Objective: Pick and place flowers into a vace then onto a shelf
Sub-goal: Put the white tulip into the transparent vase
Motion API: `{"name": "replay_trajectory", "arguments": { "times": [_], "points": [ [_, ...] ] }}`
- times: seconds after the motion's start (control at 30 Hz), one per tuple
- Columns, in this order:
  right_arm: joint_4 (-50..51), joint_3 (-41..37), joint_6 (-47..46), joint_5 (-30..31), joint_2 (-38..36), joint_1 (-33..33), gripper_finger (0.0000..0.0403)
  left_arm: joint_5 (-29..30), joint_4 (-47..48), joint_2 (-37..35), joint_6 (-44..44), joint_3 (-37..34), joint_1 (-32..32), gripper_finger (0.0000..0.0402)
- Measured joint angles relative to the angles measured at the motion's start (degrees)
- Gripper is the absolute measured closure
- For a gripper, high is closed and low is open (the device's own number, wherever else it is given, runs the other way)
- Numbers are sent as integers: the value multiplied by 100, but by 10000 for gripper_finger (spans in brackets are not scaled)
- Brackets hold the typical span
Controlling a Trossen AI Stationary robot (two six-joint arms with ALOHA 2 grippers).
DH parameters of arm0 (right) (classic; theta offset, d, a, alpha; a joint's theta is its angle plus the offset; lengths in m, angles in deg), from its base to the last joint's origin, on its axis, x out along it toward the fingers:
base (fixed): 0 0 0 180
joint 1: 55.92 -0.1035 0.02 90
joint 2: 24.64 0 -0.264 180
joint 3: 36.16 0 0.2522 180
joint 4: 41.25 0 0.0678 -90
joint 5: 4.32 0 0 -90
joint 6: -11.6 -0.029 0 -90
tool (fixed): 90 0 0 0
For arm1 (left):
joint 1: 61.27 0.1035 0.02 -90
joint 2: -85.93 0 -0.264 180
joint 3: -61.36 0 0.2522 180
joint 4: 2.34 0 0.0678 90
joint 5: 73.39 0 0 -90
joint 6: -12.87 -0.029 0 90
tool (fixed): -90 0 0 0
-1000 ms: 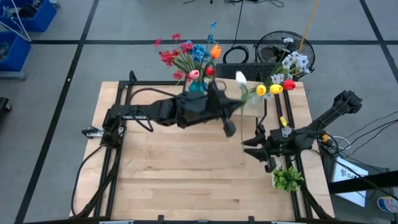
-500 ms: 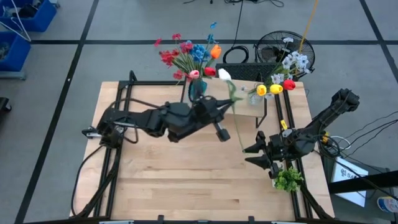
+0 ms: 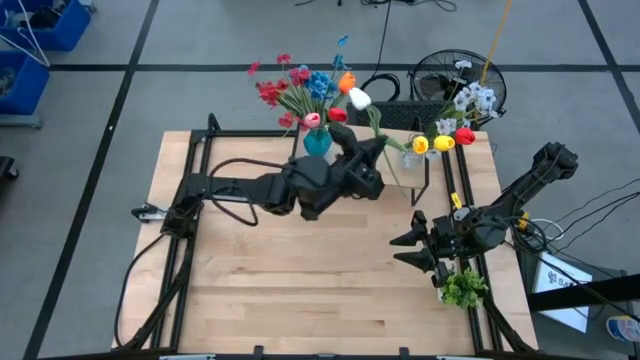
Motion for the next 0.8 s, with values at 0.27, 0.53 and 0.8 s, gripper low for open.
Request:
{"name": "replay_trajectory", "arguments": {
  "times": [0.27,0.53,0.8],
  "points": [
    [42,0,0,0,0,0,241,719,155,69,-1231,10,-149,401],
    [44,0,0,17,0,0,242,847,-1714,59,-2915,7,178,401],
    [42,0,2,24,0,0,242,-325,-1729,52,-2353,11,869,401]
  ]
}}
